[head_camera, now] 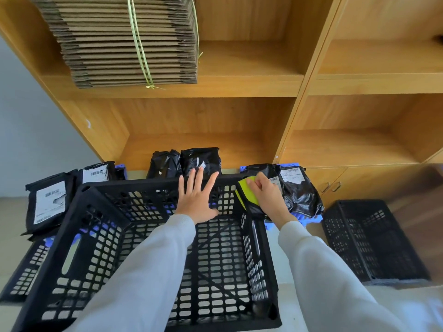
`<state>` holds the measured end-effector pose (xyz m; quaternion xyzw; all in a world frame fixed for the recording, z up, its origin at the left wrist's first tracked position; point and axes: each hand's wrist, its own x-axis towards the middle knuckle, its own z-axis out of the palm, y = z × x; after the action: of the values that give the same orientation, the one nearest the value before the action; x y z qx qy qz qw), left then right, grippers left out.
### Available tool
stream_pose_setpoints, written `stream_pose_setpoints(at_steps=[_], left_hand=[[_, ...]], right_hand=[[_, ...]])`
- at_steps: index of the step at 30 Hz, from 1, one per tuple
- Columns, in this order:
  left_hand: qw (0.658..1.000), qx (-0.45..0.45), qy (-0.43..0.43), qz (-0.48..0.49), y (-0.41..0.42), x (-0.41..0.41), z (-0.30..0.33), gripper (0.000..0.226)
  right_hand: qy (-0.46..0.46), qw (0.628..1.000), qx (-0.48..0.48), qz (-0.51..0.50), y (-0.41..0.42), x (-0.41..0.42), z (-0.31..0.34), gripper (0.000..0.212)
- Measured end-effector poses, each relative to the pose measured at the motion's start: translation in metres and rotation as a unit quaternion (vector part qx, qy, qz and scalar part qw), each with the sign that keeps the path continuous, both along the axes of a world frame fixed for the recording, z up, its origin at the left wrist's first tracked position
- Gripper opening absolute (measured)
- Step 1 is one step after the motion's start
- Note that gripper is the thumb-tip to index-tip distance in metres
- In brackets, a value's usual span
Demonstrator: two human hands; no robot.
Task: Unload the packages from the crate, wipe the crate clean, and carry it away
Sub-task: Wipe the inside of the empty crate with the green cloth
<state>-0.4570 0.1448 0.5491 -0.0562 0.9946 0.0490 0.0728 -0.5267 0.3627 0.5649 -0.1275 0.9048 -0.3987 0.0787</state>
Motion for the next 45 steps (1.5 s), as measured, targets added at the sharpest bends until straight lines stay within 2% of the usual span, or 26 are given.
stream_pose_setpoints(at_steps=[9,27,37,45], left_hand=[[0.999,0.03,-0.031,0.005,0.001,-0.001,0.006,0.116],[0.994,0.053,-0.096,0.008,0.001,0.001,0.021,0.114],[0.995,0.055,-0.084,-0.007,-0.002,0.006,0.024,0.114],[0.997,0.038,-0.061,-0.022,-0.003,0.006,0.02,0.113]], right_hand=[[-0.002,1.0,-0.005,-0.03,0.002,0.009,-0.003,0.04],[0.003,0.998,0.044,-0.04,0.048,0.128,-0.01,0.039],[-0.001,0.999,0.026,-0.041,0.066,0.174,-0.009,0.033],[-0.009,0.999,-0.018,-0.046,0.053,0.153,-0.001,0.039]])
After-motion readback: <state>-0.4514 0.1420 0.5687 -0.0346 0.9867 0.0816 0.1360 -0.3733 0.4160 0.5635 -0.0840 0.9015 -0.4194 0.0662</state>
